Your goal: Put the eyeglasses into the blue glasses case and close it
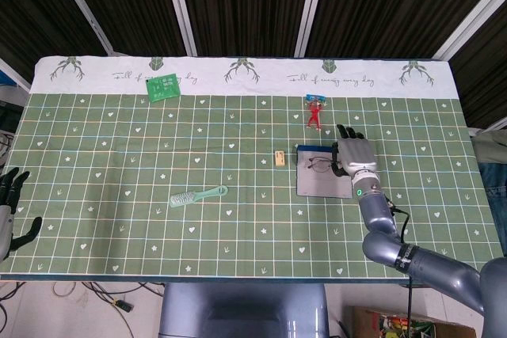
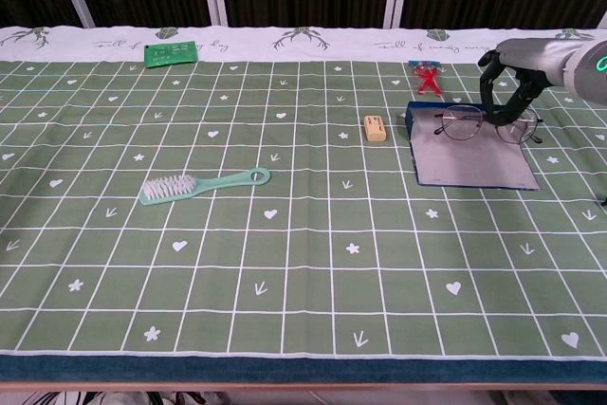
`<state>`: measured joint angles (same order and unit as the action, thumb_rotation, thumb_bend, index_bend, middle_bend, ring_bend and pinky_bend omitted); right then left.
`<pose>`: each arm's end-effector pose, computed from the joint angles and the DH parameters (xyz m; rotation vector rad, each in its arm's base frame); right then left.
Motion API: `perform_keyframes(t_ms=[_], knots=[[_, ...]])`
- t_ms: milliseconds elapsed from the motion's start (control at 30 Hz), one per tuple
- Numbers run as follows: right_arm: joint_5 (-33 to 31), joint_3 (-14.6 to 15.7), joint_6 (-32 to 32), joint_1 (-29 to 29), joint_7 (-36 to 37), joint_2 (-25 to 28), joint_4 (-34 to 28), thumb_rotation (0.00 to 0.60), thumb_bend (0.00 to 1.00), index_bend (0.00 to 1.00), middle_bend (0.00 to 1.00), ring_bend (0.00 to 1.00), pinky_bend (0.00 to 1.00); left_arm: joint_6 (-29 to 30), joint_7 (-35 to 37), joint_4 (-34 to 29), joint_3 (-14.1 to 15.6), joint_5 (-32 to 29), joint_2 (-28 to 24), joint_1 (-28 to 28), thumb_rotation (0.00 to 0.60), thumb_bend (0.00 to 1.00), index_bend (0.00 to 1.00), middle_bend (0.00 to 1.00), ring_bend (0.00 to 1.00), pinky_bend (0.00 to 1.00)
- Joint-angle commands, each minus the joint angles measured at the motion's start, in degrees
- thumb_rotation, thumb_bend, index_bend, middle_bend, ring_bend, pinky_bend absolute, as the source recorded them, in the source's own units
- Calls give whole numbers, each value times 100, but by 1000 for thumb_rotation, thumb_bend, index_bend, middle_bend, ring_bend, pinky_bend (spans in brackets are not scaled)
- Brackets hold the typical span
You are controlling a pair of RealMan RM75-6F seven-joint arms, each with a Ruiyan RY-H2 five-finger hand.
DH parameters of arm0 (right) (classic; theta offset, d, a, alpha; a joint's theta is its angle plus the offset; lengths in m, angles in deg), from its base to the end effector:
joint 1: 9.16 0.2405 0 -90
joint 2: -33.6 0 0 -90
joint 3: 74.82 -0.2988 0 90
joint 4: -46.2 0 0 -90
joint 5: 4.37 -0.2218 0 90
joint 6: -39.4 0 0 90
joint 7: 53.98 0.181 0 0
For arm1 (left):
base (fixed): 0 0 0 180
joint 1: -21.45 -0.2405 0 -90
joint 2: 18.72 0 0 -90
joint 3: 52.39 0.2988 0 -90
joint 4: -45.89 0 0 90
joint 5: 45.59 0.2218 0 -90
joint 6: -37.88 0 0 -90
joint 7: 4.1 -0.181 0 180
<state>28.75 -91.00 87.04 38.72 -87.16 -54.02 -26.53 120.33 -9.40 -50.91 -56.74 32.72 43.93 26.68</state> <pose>-0.2346 -0.4866 -0.0011 1.5737 -1.0939 0.6053 -0.3599 0.2278 0.1731 -1.3093 -0.9465 -0.8073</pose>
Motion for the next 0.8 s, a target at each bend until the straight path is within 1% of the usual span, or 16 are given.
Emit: perform_keyframes(t_ms=[33,233,433,800], knots=[[-59,41,-86,73,36,-67,146,600,522,646,0,41,137,1,-6,0,3,4,2,2,600,357,19,0,0,0],[-68,108,-209,178,92,-173,356,600,522,646,0,40,137,9,5,-1,-3,-9,0,-3,600,357,19,0,0,0],[-115,111,-300,279,128,-279,559,600,522,646,0,40,137,9,13,-5,-5,-10,-5,-2,600,357,19,0,0,0],[-195,134,-409,416,170,-408,769,600,524,646,0,41,137,-15,40,5,-4,-16,-16,6,600,357,19,0,0,0]])
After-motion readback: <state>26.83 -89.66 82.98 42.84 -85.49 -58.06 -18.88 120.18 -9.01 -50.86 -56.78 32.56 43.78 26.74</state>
